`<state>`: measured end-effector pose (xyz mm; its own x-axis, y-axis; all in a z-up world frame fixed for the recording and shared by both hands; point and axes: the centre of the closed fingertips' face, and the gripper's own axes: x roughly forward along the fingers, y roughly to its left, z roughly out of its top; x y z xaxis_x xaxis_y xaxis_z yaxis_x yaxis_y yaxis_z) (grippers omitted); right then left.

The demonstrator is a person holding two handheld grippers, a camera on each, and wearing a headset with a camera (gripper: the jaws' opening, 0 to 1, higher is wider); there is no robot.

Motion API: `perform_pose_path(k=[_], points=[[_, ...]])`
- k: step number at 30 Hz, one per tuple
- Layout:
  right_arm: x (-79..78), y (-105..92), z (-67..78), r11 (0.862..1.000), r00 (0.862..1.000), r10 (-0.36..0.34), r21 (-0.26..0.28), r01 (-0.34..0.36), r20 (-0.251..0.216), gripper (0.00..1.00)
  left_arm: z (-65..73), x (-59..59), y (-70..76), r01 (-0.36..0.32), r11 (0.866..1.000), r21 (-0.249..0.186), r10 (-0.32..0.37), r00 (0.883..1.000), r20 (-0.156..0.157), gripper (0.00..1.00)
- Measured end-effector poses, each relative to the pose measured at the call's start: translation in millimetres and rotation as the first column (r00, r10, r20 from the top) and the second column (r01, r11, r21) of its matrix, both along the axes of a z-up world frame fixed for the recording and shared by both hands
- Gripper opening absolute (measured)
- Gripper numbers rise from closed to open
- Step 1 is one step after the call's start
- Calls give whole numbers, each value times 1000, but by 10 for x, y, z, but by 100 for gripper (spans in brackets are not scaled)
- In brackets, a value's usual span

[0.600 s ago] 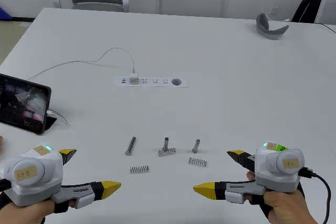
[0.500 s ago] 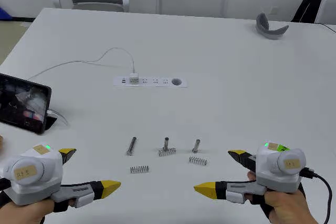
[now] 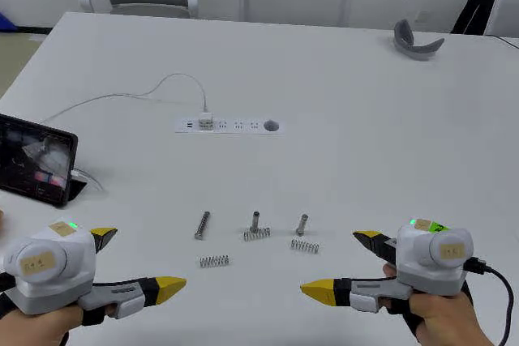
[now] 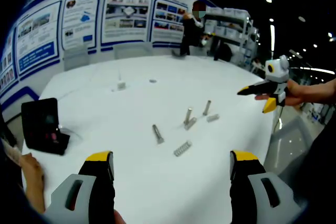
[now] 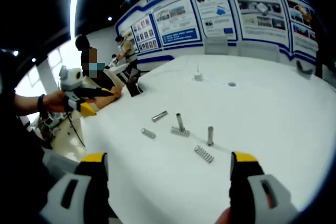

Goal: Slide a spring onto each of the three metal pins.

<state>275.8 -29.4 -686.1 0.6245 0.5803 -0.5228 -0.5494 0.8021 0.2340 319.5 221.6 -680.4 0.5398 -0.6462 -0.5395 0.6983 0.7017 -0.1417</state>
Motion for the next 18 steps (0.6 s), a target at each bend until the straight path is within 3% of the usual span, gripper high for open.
perform_pose_path(k=[8,10,18], points=[[-22,18,-33,1000,1000,1,1,-1,-11,98,-28,24,-10,3,1000,3,-3,1000,-11,92],[-57,25,-64,1000,999,4,4,-3,-39,97,-39,42,-15,2,1000,1,-2,1000,-16,92],[-65,10,-35,1000,1000,-8,9,8,-25,97,-55,146,-84,-1,1000,-11,0,1000,-28,91]])
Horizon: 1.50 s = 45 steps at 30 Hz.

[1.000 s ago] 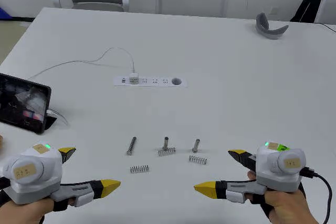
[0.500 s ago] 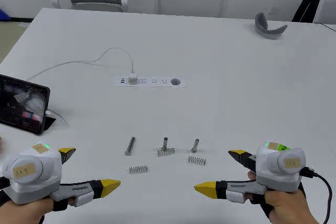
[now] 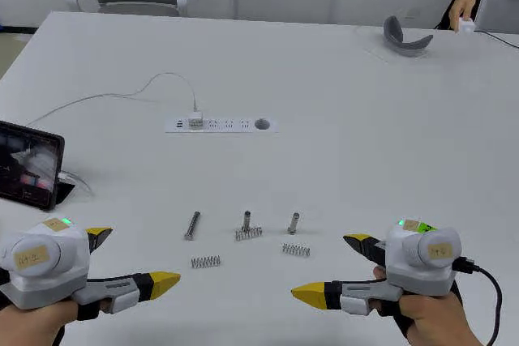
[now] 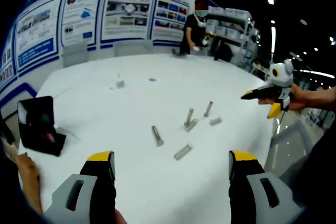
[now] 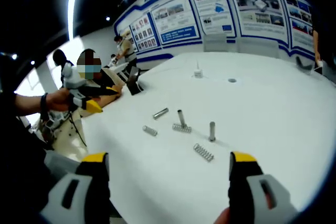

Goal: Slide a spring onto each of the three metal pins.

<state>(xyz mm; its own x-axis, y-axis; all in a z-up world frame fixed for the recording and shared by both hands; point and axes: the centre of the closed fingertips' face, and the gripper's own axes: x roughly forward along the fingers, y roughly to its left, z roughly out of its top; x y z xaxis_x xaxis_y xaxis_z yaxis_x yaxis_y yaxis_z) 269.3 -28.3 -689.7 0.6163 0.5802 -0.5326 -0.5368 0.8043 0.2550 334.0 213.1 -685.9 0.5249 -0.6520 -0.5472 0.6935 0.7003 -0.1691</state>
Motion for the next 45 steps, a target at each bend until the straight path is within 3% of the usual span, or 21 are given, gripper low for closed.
perform_pose_path(k=[7,17,31,45], points=[[-20,-28,6,1000,1000,-8,2,8,-3,96,-19,89,-83,-3,1000,-20,3,1000,-16,88],[-37,-34,-2,1000,1000,-13,2,13,-11,96,-104,231,-191,21,1000,-3,-21,1000,-21,87],[-50,-62,-1,1000,1000,-20,-8,20,-18,95,-132,420,-323,21,1000,-13,-21,999,-32,82],[-104,-68,-11,1000,1000,-21,-10,21,-23,94,-313,584,-472,33,999,6,-33,998,-59,73]])
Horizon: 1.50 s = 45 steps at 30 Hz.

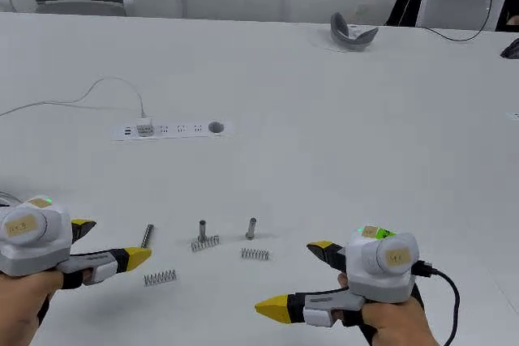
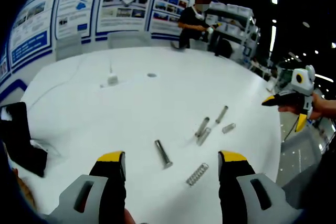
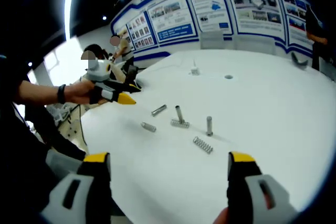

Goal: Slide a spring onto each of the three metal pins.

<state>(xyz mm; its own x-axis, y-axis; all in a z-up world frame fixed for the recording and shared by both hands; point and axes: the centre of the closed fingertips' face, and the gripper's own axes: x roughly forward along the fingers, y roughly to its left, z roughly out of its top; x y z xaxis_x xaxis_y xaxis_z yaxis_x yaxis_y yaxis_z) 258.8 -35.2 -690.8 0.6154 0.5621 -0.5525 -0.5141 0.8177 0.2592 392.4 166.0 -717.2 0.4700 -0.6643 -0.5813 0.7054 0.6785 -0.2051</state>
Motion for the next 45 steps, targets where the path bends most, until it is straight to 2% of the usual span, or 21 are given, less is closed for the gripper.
perform_pose_path(k=[5,14,24,37,45], points=[[-12,-17,-4,1000,1000,-5,-1,5,-1,93,-97,56,-60,7,1000,13,-6,1000,-10,71],[-68,-69,-36,1000,1000,-26,-4,26,-15,93,-253,230,-62,-26,999,21,27,999,-28,65],[-84,-85,-55,1000,999,-27,-6,27,-21,93,-427,335,-159,-48,999,25,50,997,-53,55],[-81,-81,-89,1000,999,-30,-1,30,-33,93,-617,394,-263,-62,997,49,66,995,-74,39],[-94,-100,-127,999,998,-34,0,34,-43,93,-697,425,-270,-63,995,76,69,995,-70,28]])
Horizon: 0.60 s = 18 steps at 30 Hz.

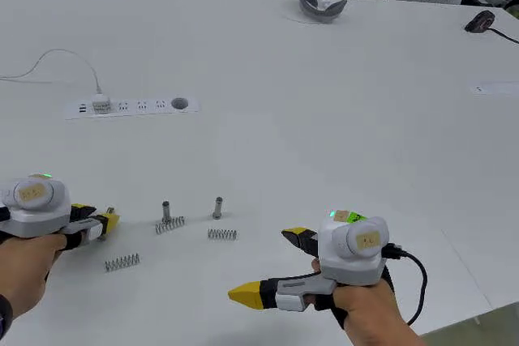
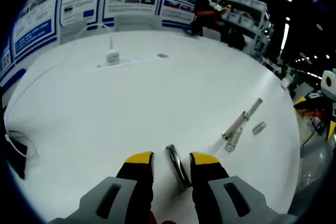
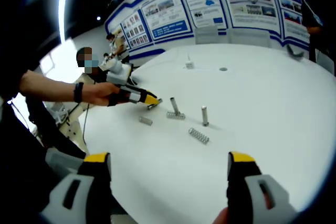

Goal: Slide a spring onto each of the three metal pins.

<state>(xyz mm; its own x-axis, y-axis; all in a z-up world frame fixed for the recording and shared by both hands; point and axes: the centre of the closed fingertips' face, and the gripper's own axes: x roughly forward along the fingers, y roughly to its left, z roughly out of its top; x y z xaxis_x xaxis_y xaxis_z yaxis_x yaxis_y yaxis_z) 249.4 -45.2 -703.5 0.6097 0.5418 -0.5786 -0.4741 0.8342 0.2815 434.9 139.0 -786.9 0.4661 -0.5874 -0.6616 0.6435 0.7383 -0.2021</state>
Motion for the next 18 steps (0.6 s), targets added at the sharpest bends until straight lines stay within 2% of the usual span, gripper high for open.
perform_pose_path(k=[13,15,18], points=[[-5,25,-23,1000,1000,1,7,-1,-8,93,-54,16,-93,41,998,50,-42,999,20,17],[2,23,-20,1000,1000,1,8,-1,-6,93,-71,15,-118,74,994,81,-77,997,32,13],[7,21,-19,1000,1000,1,7,-1,-6,93,-70,-2,-152,113,988,104,-118,992,42,12]])
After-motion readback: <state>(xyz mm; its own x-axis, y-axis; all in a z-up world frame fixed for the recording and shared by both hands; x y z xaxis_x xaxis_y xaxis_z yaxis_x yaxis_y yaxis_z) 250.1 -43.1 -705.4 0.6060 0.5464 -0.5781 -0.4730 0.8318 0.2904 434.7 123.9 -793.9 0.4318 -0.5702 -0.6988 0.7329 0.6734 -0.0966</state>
